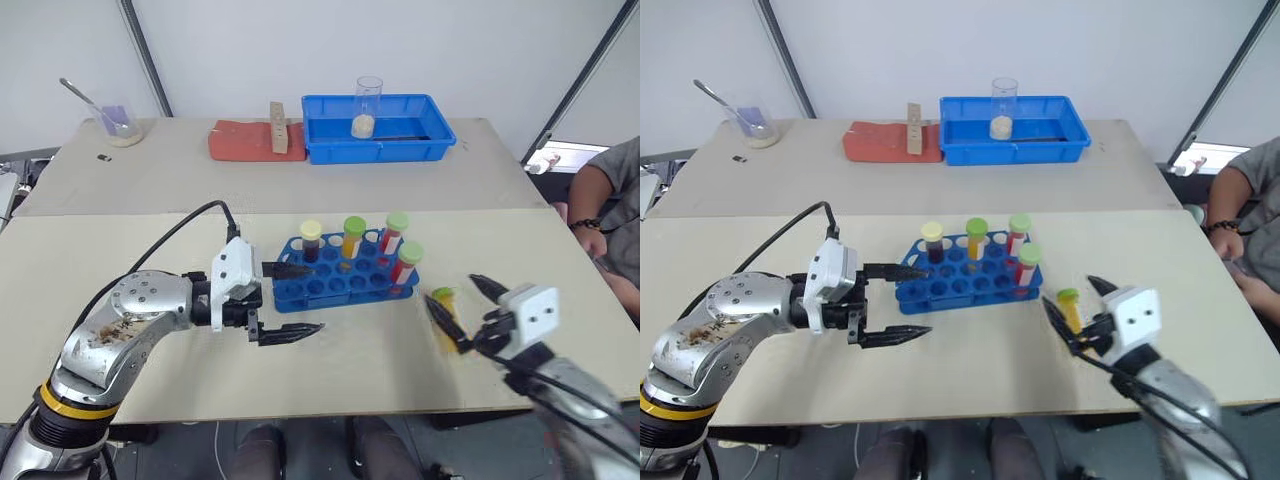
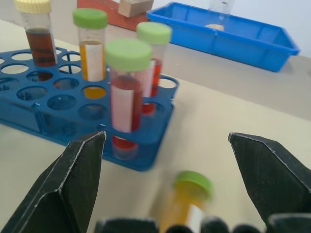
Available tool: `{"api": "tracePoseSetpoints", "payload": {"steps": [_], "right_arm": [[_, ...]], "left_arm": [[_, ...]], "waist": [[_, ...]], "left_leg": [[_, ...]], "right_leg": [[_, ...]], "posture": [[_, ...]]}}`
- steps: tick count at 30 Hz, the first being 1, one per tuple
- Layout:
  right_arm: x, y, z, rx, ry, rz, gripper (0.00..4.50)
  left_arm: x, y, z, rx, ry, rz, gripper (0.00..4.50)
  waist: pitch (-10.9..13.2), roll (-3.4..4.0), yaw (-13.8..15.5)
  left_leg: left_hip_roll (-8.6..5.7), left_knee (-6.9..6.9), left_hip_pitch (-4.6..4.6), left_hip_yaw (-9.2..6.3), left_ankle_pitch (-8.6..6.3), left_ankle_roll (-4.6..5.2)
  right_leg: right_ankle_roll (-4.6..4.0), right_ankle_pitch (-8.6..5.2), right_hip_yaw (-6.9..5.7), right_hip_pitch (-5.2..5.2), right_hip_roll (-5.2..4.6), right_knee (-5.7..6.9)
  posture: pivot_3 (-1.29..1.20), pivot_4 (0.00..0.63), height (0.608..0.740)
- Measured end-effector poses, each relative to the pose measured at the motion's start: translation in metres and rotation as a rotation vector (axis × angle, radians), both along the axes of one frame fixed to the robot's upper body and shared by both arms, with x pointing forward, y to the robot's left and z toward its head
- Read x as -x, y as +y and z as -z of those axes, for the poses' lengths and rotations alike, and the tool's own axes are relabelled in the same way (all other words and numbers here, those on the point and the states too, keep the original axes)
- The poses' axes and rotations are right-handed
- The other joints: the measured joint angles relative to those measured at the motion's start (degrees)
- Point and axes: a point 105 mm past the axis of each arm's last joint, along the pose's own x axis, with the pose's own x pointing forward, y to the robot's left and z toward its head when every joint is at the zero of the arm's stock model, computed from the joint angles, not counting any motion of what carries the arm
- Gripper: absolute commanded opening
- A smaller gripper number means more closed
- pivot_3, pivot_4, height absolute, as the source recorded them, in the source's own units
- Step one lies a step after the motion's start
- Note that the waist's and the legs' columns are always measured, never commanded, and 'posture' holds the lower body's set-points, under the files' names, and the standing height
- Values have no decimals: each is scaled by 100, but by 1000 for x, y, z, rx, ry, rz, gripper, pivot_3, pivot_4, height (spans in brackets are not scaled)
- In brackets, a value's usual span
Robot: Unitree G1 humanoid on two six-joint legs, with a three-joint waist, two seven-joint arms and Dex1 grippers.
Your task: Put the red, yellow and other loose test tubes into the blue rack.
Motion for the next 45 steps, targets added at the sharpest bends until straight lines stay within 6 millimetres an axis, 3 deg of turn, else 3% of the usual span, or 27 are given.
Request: {"api": "tracePoseSetpoints", "payload": {"steps": [6,13,24,25,34,39,42,45], "right_arm": [[-21,-14,-22,142,218,59,4483],[-39,-20,-1,119,583,121,4483],[-52,-15,35,41,829,123,4483],[-53,-14,37,37,841,124,3943],[-62,-15,39,23,854,165,1034],[-55,-17,40,5,871,150,993],[-36,-20,37,10,876,96,992],[-17,1,20,-28,813,-68,990]], "left_arm": [[12,-5,6,-18,15,102,4500],[16,-11,10,-34,2,154,4500],[19,-20,8,-7,-11,181,4500],[19,-20,8,-7,-12,181,4500],[22,-21,8,15,17,184,4500],[22,-17,8,28,24,175,4500],[19,-8,9,23,22,149,4500],[12,6,11,7,24,101,4500]], "waist": [[2,-4,11],[3,-6,32],[3,-6,4],[3,-6,-1],[2,-6,-8],[2,-6,-1],[3,-5,44],[3,-5,29]], "left_leg": [[-1,-1,-7,-7,0,0],[-9,-1,-37,-12,-4,8],[-10,5,-36,-13,-3,9],[-10,5,-36,-14,-3,9],[-8,5,-34,-14,-3,9],[-7,2,-35,-16,-3,9],[-8,0,-42,-19,-3,9],[-4,1,-37,-18,-4,9]], "right_leg": [[-3,2,-3,-2,1,-11],[18,5,-1,-7,-1,-31],[46,20,1,-6,-2,-29],[48,21,1,-6,-1,-29],[58,27,0,-5,2,-29],[57,27,-1,-5,2,-29],[57,23,-4,-9,1,-30],[58,22,-4,-8,3,-29]], "posture": [[0,150,740],[0,150,740],[0,150,740],[0,150,740],[0,150,740],[0,150,740],[0,150,740],[0,150,740]]}}
